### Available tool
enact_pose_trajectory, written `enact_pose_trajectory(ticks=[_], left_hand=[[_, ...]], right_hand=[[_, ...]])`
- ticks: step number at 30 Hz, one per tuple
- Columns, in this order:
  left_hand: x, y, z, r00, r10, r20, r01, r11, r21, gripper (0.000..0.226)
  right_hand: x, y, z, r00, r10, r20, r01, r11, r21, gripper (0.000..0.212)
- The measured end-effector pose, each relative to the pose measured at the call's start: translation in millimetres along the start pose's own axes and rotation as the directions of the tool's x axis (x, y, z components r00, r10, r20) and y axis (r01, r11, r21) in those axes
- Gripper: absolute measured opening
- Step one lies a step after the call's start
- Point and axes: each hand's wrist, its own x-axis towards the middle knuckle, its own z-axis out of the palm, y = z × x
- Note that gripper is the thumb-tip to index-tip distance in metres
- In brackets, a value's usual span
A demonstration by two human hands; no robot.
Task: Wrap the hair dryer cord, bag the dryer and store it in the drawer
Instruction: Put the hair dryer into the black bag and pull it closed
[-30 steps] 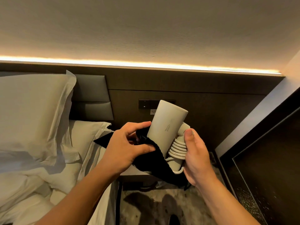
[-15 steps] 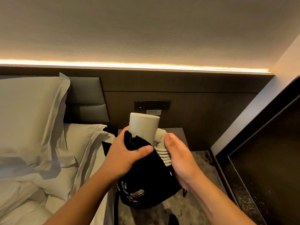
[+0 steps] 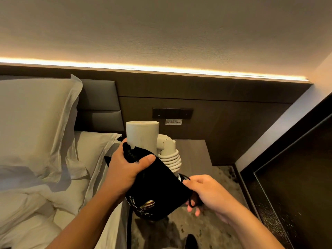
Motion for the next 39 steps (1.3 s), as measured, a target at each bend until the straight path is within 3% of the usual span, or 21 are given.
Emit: enact_pose_trajectory(ticks=[5,8,13,17,20,23,26,31,39], left_hand=[[-3,-3,3,0.997,0.038,0.062,-0.040,0.999,0.031,0.058],[-5,-3,7,0.991,0.048,0.121,-0.051,0.998,0.023,0.048],[-9,-4,15,0.993,0.072,0.093,-0.070,0.997,-0.029,0.063],[-9,-4,18,0.999,-0.043,-0.020,0.041,0.995,-0.094,0.041],[-11,-1,21,0.993,0.078,-0.088,-0.076,0.997,0.019,0.034],[-9,0,23,0.978,0.193,-0.081,-0.192,0.981,0.027,0.048],[-7,-4,25,0.979,0.196,-0.065,-0.194,0.981,0.026,0.047],[-12,-17,26,0.994,0.046,-0.095,-0.048,0.999,-0.016,0.049],[-11,-23,25,0.979,0.021,-0.202,-0.012,0.999,0.044,0.036]], right_hand=[[8,-12,1,0.965,-0.184,-0.188,0.197,0.979,0.052,0.031],[11,-26,0,0.941,-0.257,-0.221,0.266,0.964,0.014,0.037],[20,-39,8,0.876,-0.308,-0.371,0.291,0.951,-0.103,0.040],[22,-41,9,0.863,-0.350,-0.363,0.316,0.937,-0.152,0.040],[23,-38,10,0.856,-0.402,-0.326,0.343,0.912,-0.225,0.040],[24,-38,12,0.829,-0.473,-0.300,0.408,0.877,-0.255,0.040],[28,-32,17,0.813,-0.510,-0.280,0.432,0.851,-0.297,0.038],[29,-5,17,0.822,-0.429,-0.375,0.404,0.903,-0.145,0.036],[25,-4,19,0.797,-0.387,-0.463,0.452,0.891,0.033,0.041]])
